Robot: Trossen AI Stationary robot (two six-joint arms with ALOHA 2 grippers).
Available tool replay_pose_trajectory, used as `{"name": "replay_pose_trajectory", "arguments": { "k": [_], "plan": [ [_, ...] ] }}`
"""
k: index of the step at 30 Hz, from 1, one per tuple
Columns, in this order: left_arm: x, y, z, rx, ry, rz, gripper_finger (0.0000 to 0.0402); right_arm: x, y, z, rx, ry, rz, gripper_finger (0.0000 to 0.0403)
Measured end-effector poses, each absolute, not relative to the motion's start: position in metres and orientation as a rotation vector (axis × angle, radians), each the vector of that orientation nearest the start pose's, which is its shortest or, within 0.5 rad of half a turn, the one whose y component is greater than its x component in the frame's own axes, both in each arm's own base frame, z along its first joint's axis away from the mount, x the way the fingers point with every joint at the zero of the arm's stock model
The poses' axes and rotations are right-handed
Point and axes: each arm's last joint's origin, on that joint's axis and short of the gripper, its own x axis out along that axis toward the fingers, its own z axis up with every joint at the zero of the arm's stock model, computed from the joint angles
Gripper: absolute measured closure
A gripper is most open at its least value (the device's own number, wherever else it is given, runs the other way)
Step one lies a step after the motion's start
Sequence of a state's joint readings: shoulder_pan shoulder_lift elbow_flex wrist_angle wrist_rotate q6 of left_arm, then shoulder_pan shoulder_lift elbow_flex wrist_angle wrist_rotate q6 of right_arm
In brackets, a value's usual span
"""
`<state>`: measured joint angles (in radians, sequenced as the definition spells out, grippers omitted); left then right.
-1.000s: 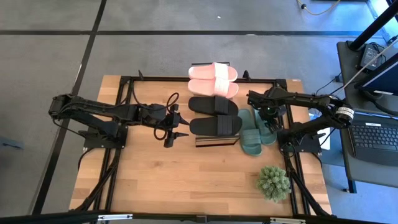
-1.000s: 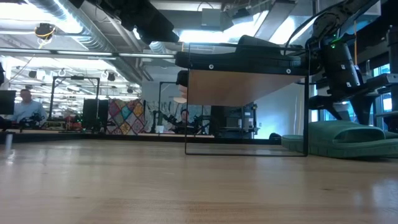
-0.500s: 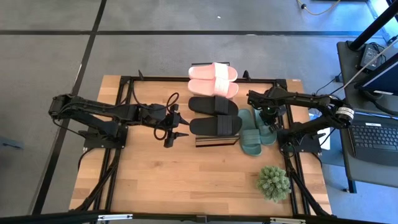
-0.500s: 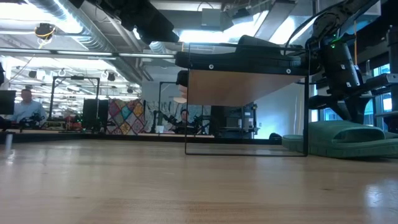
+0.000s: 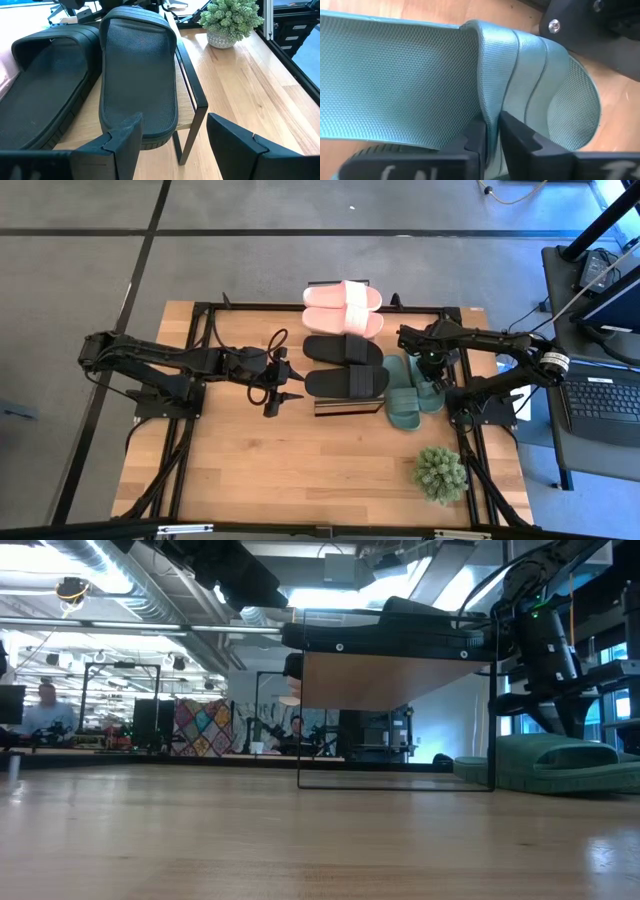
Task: Pick and place slides into the shelf
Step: Put the right green slide under the shelf
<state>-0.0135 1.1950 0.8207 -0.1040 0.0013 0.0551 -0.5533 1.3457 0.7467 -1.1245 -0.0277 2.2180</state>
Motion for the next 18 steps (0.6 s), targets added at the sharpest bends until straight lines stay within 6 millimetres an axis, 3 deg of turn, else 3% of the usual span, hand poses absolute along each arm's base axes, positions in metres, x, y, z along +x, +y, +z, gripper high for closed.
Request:
{"name": "replay_pose_trajectory", "arguments": {
  "k": [9,12,18],
  "plan": [
    [0.259,-0.004,0.271,0.057,0.477,-0.028,0.0189,0.156,-0.095,0.177,-2.198,-0.570,2.417,0.0336],
    [0.259,-0.004,0.271,0.038,0.478,-0.023,0.0189,0.156,-0.095,0.177,-2.216,-0.648,2.431,0.0336],
    [0.259,-0.004,0.271,0.031,0.478,-0.022,0.0189,0.162,-0.099,0.196,-2.264,-0.759,2.453,0.0335]
  ]
}}
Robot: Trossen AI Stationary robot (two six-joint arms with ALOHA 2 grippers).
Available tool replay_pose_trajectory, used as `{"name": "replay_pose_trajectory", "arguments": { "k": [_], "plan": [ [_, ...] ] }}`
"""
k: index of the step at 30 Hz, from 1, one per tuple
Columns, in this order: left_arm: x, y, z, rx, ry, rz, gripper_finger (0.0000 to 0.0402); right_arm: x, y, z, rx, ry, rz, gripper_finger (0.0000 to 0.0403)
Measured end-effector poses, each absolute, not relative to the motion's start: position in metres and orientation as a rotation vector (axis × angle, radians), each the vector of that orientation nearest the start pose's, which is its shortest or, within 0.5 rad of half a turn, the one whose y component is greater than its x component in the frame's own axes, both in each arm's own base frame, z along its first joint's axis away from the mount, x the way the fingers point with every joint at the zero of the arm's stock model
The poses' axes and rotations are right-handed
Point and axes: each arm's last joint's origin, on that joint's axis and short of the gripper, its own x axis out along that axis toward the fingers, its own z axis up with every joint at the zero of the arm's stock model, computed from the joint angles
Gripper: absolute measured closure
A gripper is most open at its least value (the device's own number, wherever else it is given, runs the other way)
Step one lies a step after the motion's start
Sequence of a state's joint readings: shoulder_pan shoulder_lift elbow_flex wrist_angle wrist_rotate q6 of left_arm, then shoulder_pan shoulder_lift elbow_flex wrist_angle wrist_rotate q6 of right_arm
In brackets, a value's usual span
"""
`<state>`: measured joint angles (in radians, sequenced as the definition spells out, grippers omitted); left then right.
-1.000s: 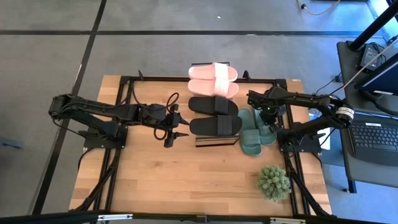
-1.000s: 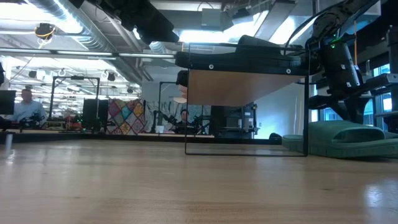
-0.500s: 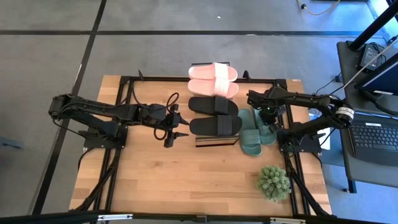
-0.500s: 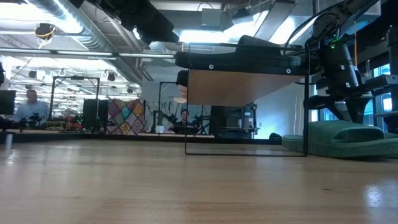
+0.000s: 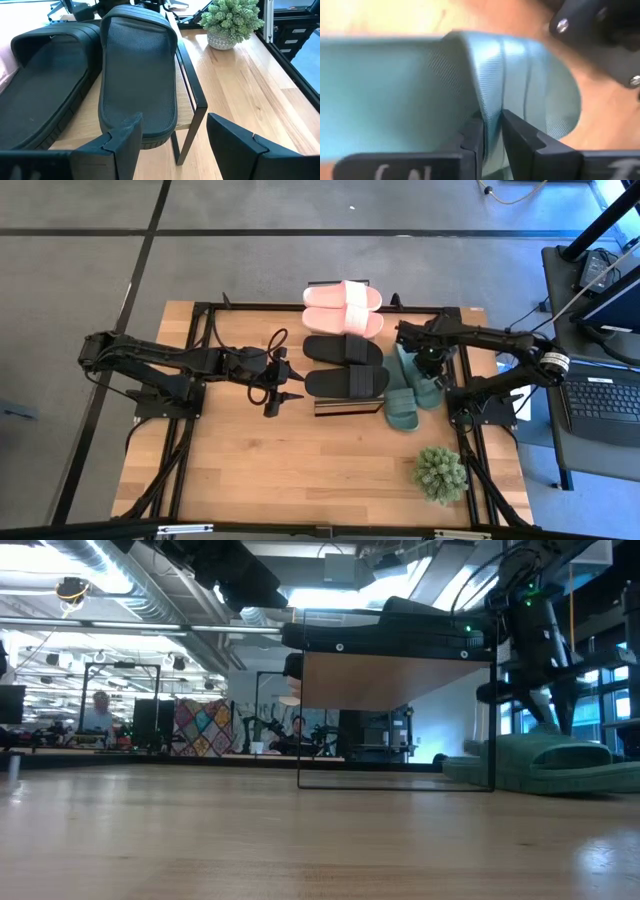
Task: Pick and place slides into the shelf
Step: Put the right green slide under the shelf
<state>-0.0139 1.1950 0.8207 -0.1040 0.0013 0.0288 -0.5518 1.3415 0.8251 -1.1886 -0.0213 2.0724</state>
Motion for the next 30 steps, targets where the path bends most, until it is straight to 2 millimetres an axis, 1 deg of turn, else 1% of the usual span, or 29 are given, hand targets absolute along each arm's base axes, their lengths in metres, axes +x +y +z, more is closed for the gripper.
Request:
{"name": "replay_pose_trajectory", "arguments": {
  "k": [3,7,9,12,15,17,30],
  "plan": [
    [0.259,-0.004,0.271,0.031,0.478,-0.021,0.0189,0.161,-0.100,0.210,-2.189,-0.718,2.522,0.0335],
    [0.259,-0.004,0.271,0.031,0.478,-0.021,0.0189,0.155,-0.098,0.230,-2.003,-0.599,2.575,0.0335],
    [0.259,-0.004,0.271,0.031,0.478,-0.021,0.0189,0.153,-0.097,0.241,-1.937,-0.564,2.593,0.0335],
    [0.259,-0.004,0.271,0.031,0.478,-0.021,0.0189,0.154,-0.099,0.252,-1.930,-0.511,2.627,0.0335],
    [0.259,-0.004,0.271,0.031,0.478,-0.021,0.0189,0.156,-0.103,0.261,-1.949,-0.496,2.738,0.0335],
    [0.259,-0.004,0.271,0.030,0.478,-0.022,0.0189,0.156,-0.104,0.264,-1.950,-0.477,2.766,0.0335],
    [0.259,-0.004,0.271,0.009,0.478,-0.019,0.0189,0.157,-0.104,0.264,-1.952,-0.479,2.766,0.0335]
  ]
}}
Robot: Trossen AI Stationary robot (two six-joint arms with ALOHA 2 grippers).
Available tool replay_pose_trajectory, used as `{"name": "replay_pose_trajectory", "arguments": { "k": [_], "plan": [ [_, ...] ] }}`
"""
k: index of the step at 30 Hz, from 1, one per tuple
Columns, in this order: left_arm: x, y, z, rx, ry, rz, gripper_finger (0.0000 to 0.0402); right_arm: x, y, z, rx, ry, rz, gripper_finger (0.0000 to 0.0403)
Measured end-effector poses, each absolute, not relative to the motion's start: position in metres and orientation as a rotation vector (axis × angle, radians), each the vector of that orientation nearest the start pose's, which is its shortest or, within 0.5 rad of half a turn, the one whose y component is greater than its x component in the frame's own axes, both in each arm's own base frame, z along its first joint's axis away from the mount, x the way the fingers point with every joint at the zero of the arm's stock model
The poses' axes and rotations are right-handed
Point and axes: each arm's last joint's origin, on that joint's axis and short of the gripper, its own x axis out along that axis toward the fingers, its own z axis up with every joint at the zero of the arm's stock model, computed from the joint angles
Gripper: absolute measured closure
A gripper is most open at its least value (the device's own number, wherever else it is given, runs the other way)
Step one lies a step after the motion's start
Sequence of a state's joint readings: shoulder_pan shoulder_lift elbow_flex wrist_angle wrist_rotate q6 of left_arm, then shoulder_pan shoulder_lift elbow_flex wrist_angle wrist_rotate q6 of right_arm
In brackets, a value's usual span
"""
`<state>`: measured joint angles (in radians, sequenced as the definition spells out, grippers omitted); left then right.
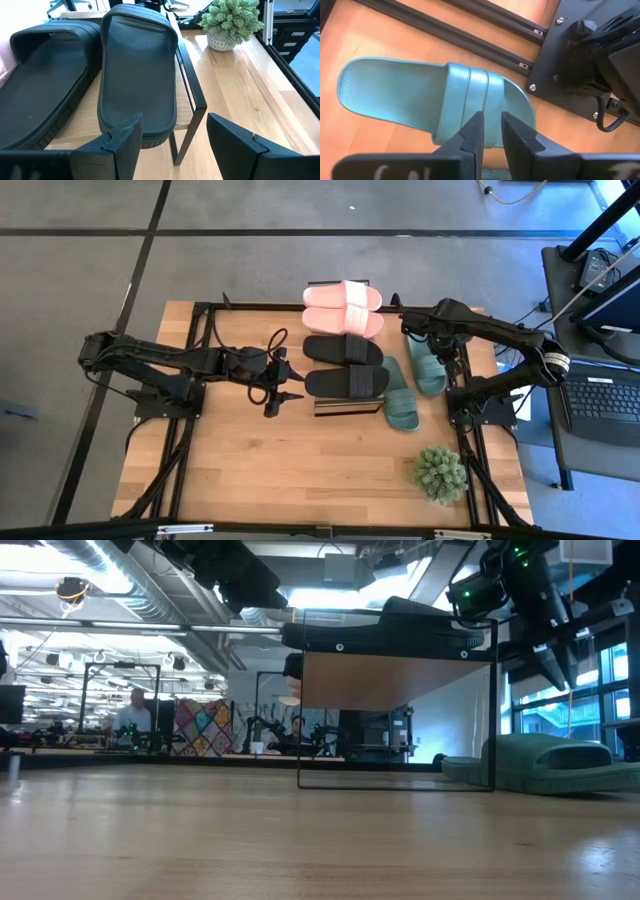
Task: Pick and place slides into the shelf
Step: Put the right green slide under the shelf
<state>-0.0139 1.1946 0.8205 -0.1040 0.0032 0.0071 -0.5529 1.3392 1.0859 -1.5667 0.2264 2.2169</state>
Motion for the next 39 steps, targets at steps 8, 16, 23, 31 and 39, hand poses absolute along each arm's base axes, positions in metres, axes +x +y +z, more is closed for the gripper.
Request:
{"name": "replay_pose_trajectory", "arguments": {
  "k": [8,16,23,31,39],
  "plan": [
    [0.259,-0.004,0.271,0.011,0.478,-0.020,0.0189,0.161,-0.107,0.263,-2.022,-0.434,2.749,0.0335],
    [0.259,-0.003,0.271,0.015,0.479,-0.007,0.0189,0.166,-0.110,0.262,-2.116,-0.373,2.724,0.0335],
    [0.259,-0.003,0.271,0.015,0.478,-0.004,0.0189,0.171,-0.113,0.262,-2.184,-0.326,2.702,0.0335],
    [0.259,-0.003,0.271,0.016,0.479,-0.003,0.0189,0.174,-0.115,0.261,-2.240,-0.287,2.683,0.0335],
    [0.259,-0.003,0.271,0.060,0.479,-0.009,0.0189,0.177,-0.115,0.261,-2.313,-0.407,2.665,0.0335]
  ]
}}
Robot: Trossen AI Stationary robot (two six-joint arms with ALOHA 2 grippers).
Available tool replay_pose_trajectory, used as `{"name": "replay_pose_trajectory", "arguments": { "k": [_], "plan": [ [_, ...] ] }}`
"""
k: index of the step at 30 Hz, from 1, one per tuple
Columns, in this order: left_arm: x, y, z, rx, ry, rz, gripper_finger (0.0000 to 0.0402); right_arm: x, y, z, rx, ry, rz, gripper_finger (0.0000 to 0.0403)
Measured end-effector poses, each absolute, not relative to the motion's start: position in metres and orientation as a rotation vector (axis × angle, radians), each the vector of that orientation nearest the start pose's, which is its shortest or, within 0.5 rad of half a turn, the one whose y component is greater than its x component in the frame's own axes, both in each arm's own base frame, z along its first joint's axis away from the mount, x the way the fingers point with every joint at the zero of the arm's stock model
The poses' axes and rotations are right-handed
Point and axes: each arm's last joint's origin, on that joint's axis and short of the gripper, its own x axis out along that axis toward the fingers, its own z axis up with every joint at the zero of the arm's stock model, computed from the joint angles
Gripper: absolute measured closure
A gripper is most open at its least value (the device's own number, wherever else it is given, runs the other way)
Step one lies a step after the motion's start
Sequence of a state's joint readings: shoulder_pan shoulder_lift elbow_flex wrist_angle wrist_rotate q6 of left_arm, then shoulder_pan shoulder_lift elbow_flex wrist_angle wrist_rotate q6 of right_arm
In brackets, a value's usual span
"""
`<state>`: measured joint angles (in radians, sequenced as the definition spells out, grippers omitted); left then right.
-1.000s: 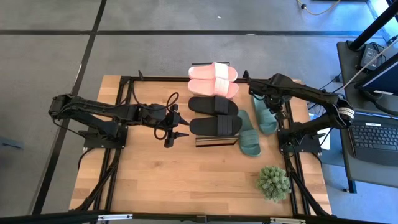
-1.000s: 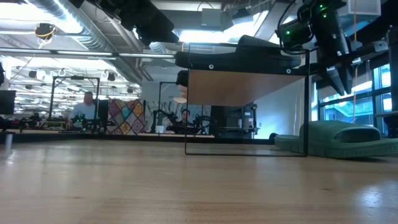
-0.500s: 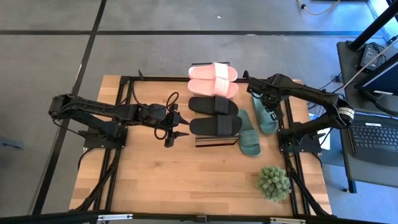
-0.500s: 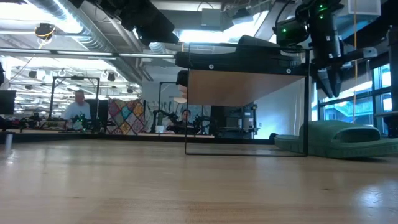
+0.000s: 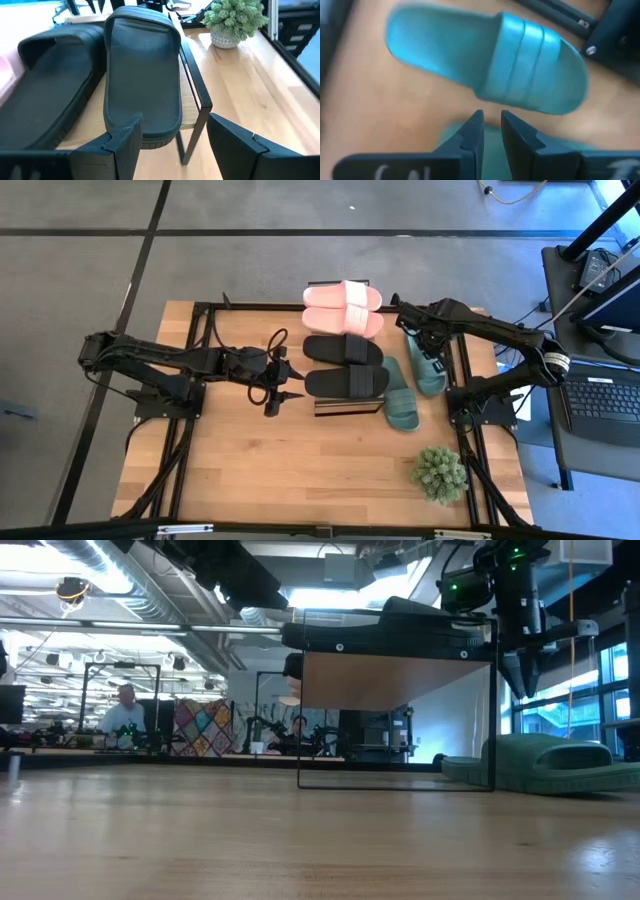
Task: Pick and place slides into the shelf
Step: Put the right green slide under the shelf
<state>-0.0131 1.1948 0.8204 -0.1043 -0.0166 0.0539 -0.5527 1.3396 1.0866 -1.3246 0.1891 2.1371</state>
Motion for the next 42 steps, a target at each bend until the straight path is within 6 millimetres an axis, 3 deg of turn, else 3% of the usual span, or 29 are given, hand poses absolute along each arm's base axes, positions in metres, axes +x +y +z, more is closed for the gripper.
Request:
{"name": "replay_pose_trajectory", "arguments": {
  "k": [3,7,15,20,25,30,37,40,42],
  "plan": [
    [0.259,0.001,0.271,0.099,0.473,0.006,0.0189,0.178,-0.114,0.261,-2.383,-0.745,2.669,0.0335],
    [0.261,0.016,0.275,0.032,0.427,0.074,0.0189,0.179,-0.115,0.261,-2.423,-0.857,2.697,0.0335],
    [0.255,0.065,0.283,-0.063,0.335,-0.015,0.0189,0.177,-0.118,0.263,-2.258,-0.781,3.005,0.0335],
    [0.241,0.083,0.296,-0.040,0.260,-0.008,0.0189,0.181,-0.111,0.292,-2.228,-0.757,3.134,0.0335],
    [0.224,0.093,0.312,-0.086,0.181,0.002,0.0189,0.190,-0.088,0.343,-2.296,-0.453,3.294,0.0335],
    [0.211,0.093,0.322,-0.148,0.133,-0.066,0.0189,0.196,-0.058,0.377,-2.537,-0.121,3.241,0.0335],
    [0.204,0.084,0.331,-0.133,0.101,-0.134,0.0189,0.206,-0.024,0.372,-2.668,0.227,3.189,0.0335],
    [0.204,0.082,0.331,-0.128,0.100,-0.138,0.0189,0.207,-0.015,0.363,-2.668,0.206,3.203,0.0335],
    [0.204,0.082,0.331,-0.116,0.099,-0.138,0.0189,0.207,-0.013,0.355,-2.620,0.104,3.287,0.0335]
  ]
}}
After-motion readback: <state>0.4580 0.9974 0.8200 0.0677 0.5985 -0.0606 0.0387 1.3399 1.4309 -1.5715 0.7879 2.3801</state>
